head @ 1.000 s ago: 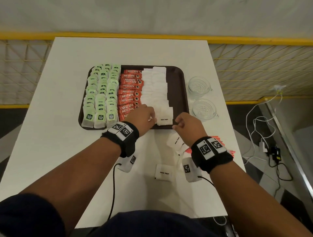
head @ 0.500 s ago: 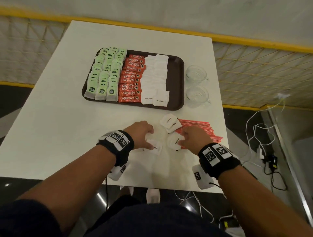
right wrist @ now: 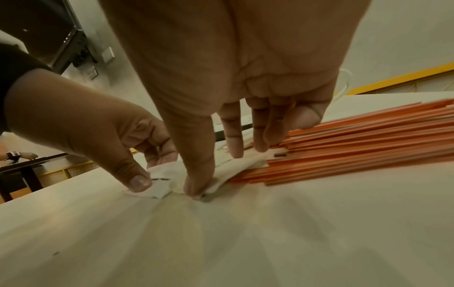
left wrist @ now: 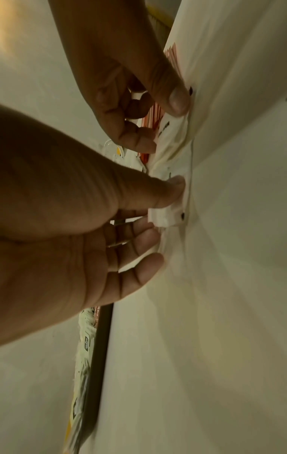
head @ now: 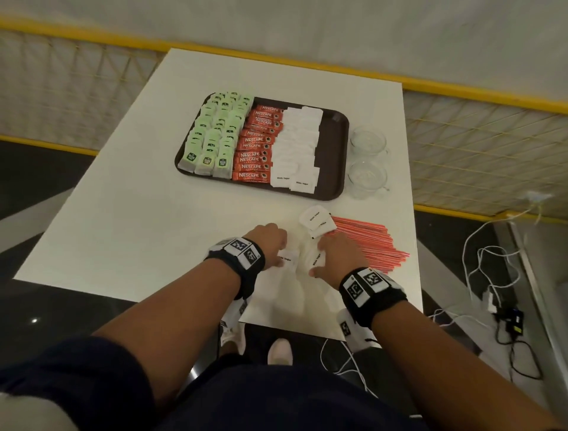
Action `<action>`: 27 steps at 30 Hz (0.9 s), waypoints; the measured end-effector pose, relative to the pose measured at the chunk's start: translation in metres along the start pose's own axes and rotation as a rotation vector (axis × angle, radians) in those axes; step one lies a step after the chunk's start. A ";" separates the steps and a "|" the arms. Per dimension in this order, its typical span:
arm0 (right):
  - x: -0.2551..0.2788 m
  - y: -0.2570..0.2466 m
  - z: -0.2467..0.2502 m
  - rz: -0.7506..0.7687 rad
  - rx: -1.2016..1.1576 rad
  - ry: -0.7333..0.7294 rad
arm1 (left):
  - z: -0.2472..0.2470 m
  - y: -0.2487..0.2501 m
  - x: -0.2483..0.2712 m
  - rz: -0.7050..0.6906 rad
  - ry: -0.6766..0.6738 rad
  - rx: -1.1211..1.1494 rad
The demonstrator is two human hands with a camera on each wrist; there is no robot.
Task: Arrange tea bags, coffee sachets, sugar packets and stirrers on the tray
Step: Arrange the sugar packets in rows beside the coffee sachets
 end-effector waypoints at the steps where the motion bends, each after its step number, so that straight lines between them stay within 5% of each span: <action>1: 0.000 -0.002 0.000 0.008 -0.004 0.007 | 0.000 0.001 0.000 0.002 0.010 -0.007; 17: -0.021 -0.018 -0.001 0.057 0.204 -0.008 | 0.001 0.002 0.002 0.009 -0.055 0.006; 23: -0.018 -0.016 0.004 0.063 0.131 -0.036 | -0.005 -0.007 0.002 -0.002 -0.021 0.116; 27: -0.018 -0.010 0.009 0.031 -0.147 -0.115 | 0.000 -0.018 0.004 0.078 0.048 0.359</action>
Point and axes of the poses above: each hand's wrist, its own x-axis away from the middle knuckle, its own z-axis out of the back of the hand, y = z × x, the point moved 2 cm from there along -x, towards the middle knuckle, and after that the axes turned 2 degrees about -x, right-handed, at the moved point
